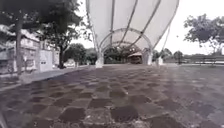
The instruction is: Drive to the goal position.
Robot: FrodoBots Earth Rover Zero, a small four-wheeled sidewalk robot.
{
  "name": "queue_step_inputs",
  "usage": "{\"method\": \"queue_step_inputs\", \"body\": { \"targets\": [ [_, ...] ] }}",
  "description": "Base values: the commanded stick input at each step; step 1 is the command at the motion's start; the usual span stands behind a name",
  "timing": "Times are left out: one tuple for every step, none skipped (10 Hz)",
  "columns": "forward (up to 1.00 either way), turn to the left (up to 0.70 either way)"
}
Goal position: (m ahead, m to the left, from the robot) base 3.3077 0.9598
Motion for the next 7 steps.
{"method": "queue_step_inputs", "body": {
  "targets": [
    [1.00,0.00],
    [1.00,0.00],
    [1.00,0.00],
    [1.00,0.00],
    [1.00,0.00],
    [1.00,0.00],
    [1.00,0.00]
  ]
}}
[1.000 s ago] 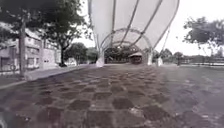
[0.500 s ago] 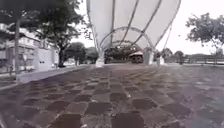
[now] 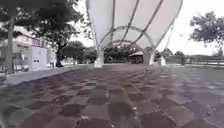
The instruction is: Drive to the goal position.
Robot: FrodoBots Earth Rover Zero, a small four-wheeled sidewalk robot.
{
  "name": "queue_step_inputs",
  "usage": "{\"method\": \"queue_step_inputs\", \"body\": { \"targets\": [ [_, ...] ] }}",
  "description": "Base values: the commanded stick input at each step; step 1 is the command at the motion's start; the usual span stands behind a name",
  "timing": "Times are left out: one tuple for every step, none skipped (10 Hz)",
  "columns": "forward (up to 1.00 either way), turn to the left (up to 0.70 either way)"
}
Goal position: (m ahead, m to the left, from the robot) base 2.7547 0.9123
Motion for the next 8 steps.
{"method": "queue_step_inputs", "body": {
  "targets": [
    [1.00,0.00],
    [1.00,0.00],
    [1.00,0.00],
    [1.00,0.00],
    [1.00,0.00],
    [1.00,0.00],
    [1.00,0.00],
    [1.00,0.00]
  ]
}}
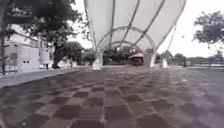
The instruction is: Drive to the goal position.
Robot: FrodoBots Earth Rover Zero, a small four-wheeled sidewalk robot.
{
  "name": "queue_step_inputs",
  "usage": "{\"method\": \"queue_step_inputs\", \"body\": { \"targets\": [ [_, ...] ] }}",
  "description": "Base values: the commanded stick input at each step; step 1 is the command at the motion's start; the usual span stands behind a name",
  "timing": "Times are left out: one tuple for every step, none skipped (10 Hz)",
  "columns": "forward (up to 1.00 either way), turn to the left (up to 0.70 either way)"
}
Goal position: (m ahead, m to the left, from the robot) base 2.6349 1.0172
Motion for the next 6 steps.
{"method": "queue_step_inputs", "body": {
  "targets": [
    [1.00,0.00],
    [1.00,0.00],
    [1.00,0.00],
    [1.00,0.19],
    [1.00,0.34],
    [1.00,0.16]
  ]
}}
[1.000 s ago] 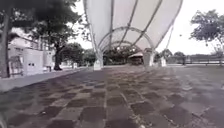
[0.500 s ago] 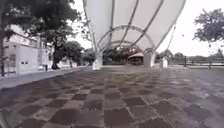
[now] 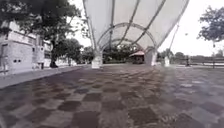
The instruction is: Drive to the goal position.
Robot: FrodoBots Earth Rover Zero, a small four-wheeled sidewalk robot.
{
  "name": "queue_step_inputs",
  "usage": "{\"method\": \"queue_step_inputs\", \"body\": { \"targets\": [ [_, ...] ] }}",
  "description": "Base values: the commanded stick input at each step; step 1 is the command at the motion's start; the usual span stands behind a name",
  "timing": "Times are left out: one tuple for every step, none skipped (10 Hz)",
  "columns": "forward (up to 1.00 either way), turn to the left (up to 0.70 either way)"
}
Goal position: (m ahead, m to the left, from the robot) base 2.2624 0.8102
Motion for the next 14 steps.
{"method": "queue_step_inputs", "body": {
  "targets": [
    [1.00,0.00],
    [1.00,0.00],
    [1.00,0.00],
    [1.00,0.00],
    [1.00,0.00],
    [1.00,0.00],
    [1.00,0.00],
    [1.00,0.00],
    [1.00,0.00],
    [1.00,0.00],
    [1.00,0.00],
    [1.00,0.00],
    [1.00,0.00],
    [1.00,0.00]
  ]
}}
